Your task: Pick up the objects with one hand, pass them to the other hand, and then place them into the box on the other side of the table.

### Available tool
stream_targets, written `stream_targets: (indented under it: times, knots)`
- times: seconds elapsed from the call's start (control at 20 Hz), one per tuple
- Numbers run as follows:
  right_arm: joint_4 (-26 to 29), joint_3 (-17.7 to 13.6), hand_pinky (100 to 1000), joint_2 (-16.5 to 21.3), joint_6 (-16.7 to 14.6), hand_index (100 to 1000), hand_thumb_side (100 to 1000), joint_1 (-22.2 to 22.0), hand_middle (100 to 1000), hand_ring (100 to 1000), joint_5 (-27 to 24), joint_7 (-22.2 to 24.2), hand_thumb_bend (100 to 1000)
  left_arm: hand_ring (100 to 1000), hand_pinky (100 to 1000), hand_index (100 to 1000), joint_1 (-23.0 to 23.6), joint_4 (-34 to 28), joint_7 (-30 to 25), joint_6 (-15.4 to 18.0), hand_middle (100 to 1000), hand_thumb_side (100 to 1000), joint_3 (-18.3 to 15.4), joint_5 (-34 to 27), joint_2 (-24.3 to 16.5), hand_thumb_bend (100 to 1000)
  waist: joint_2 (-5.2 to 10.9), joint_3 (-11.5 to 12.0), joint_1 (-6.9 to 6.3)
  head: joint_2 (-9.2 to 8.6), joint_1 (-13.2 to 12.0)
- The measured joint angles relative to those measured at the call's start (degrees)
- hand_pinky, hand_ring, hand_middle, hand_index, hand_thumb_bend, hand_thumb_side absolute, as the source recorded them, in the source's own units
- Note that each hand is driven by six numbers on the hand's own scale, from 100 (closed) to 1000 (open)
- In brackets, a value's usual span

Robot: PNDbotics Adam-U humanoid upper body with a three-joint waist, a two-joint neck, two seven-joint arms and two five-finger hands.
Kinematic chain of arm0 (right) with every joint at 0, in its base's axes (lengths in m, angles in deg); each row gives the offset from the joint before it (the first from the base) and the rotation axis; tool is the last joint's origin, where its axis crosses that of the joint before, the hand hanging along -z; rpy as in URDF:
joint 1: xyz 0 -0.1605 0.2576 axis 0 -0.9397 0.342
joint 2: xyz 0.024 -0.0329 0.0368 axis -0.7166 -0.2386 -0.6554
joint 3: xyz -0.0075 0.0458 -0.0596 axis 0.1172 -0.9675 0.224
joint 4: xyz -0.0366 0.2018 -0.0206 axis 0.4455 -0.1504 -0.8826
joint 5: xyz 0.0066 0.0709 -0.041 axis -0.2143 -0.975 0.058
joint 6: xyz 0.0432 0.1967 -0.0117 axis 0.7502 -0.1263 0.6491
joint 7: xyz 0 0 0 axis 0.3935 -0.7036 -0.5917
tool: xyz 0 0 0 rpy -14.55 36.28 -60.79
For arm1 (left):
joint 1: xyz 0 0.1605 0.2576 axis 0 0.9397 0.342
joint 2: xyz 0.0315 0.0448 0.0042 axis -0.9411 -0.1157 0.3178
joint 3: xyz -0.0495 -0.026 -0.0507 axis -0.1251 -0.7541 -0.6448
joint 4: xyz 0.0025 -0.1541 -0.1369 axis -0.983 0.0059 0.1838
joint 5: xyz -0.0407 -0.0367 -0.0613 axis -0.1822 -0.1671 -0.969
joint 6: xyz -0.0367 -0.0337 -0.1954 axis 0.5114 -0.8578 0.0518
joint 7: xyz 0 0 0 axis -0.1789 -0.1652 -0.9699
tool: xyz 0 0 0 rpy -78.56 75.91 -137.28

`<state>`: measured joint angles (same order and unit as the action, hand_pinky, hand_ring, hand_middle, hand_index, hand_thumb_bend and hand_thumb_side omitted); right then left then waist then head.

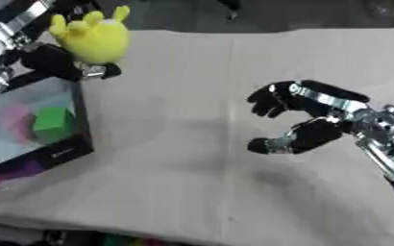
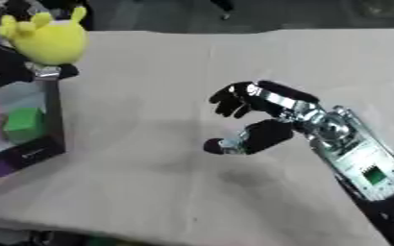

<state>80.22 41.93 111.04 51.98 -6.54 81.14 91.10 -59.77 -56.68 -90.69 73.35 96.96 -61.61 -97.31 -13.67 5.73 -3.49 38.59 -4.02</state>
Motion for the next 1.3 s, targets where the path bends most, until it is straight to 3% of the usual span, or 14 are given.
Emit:
stream_targets:
  times: [0.95,1.3]
  knots:
    - [6.3,-4.4,772,2.4,1.1,811,302,-1.2,670,757,-2.6,-5.6,603,424,725,342,10.2,9.0,7.3,0.6,298,100,-6.3,-1.2,-2.4,616,-0.83,-0.5,1.54,-0.15,-2.0]
    - [7.6,-5.0,771,2.8,1.5,810,298,-1.3,667,756,-3.2,-6.9,607,465,754,474,11.3,11.7,9.1,0.6,394,100,-6.9,0.7,-2.3,611,-1.02,-0.6,1.83,-0.41,-4.2]
